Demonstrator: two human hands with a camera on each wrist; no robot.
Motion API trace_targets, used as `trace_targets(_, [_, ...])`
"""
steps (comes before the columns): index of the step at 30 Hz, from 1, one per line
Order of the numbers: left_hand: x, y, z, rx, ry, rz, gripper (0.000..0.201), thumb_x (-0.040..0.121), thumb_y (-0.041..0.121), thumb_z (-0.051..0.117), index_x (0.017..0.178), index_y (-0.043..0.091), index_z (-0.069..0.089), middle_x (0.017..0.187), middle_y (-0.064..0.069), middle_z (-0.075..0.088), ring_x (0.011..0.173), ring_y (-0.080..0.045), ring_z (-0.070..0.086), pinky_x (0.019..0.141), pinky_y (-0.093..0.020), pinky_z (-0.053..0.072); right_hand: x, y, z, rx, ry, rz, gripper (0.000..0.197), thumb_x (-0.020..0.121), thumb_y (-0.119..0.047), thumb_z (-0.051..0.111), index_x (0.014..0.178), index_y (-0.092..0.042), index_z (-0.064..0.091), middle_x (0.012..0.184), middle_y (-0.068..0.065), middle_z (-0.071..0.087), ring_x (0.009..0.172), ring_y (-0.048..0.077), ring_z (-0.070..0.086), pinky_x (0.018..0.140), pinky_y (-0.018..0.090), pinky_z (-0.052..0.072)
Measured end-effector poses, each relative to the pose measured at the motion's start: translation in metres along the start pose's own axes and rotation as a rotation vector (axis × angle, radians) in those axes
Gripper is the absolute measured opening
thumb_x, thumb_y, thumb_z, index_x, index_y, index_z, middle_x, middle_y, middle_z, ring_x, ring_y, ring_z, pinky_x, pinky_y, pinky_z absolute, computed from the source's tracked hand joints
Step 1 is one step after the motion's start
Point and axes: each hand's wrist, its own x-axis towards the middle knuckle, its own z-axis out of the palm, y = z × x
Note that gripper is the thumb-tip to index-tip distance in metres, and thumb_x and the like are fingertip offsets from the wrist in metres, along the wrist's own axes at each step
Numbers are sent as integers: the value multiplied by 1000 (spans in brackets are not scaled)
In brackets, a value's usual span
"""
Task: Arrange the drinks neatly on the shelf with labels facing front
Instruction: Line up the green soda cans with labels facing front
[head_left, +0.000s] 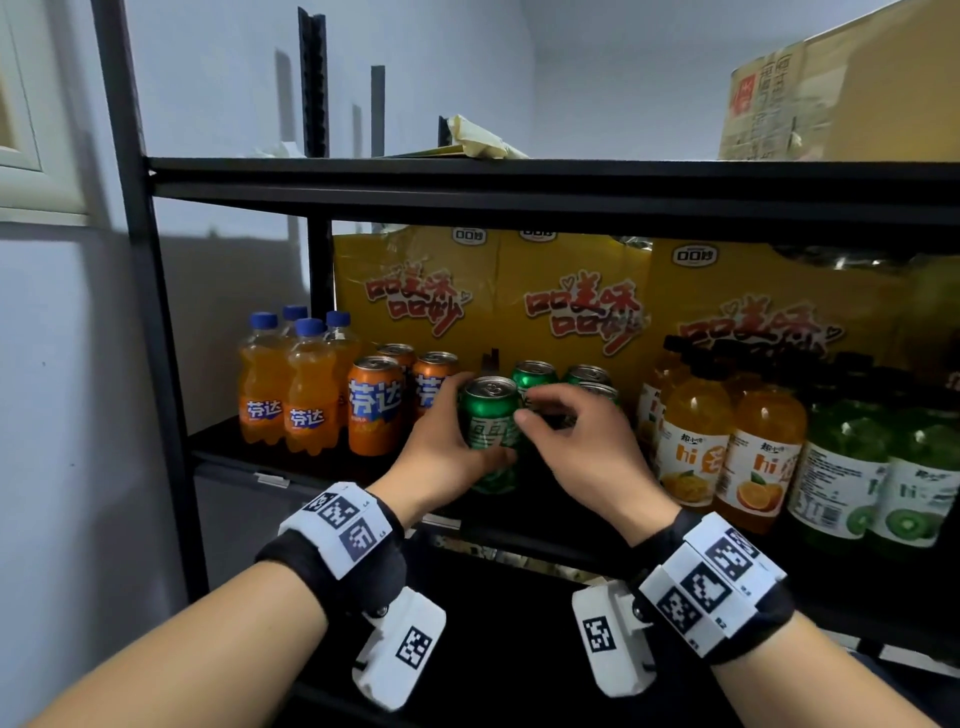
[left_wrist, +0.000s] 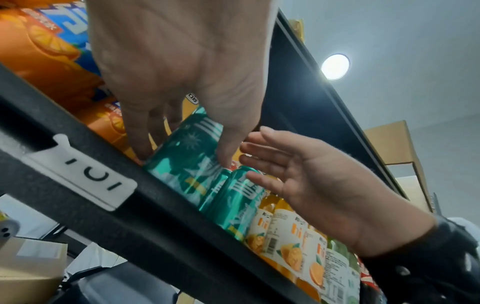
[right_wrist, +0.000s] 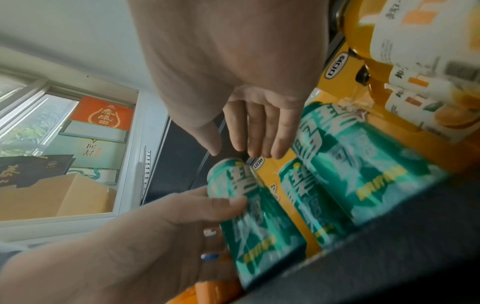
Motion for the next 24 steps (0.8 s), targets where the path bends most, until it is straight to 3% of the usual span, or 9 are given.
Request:
trace_targets(2, [7,-3,-1,12,0,-38,97,75,22,91,152,31,33,128,6,64,113,-12,64,95,-30,56,5,-2,-9,1,38,-46,22,99,-33,68,120,-28,72,113,-21,66,109,0,62,87,21,50])
trace_targets(6, [17,-6,-5,90,-50,-40,106,82,20,86,161,33,17,136,8,54,118,-10,58,92,-23,50,22,-11,-20,-66,16,-67,22,101,-29,66,122,-28,71,118,-18,62,113,3,55,94,25,43])
trace_targets(8, [18,-4,-7,207,-101,8,103,85,22,83,161,37,14,135,10,54,118,-11,58,91,-21,47,34,-14,-23,-86,-27,-55,25,102,-26,64,127,-26,68,125,-13,62,118,7,54,99,27,42])
trace_targets(10, [18,-2,-7,310,-108,48,94,87,23,81,158,36,21,146,0,52,127,-21,57,97,-27,49,48,-19,-25,-115,-76,-46,32,103,-19,61,134,-21,64,140,-4,60,129,15,53,101,25,39])
trace_targets(14, [21,4,-7,515,-79,68,86,90,21,76,158,27,24,160,-8,20,140,-37,44,114,-40,41,74,-31,-19,-310,-183,18,53,100,-4,54,151,-19,48,159,6,42,134,26,52,96,30,47])
trace_targets(18, [24,6,-12,599,-96,48,88,92,15,73,161,20,19,164,-9,13,142,-38,41,114,-41,41,94,-44,-7,-513,-286,74,59,102,-9,52,158,-11,33,162,14,35,143,33,43,109,39,46])
trace_targets(19, [25,6,-13,616,-92,43,88,92,14,72,161,19,18,164,-9,13,142,-38,41,114,-42,40,99,-46,-4,-568,-332,101,57,103,-12,51,157,-6,34,158,17,41,139,35,47,107,40,47])
trace_targets(21, [26,8,-14,632,-80,25,88,92,12,71,162,18,17,165,-11,15,141,-39,42,113,-43,41,105,-49,2,-670,-443,153,47,105,-18,49,148,0,42,135,18,56,111,31,59,85,35,50])
trace_targets(24, [25,9,-11,632,-60,14,88,91,7,70,161,18,18,164,-12,16,138,-41,46,111,-45,43,111,-45,15,-786,-516,184,19,104,-15,49,113,-2,60,101,19,60,69,21,46,56,31,34])
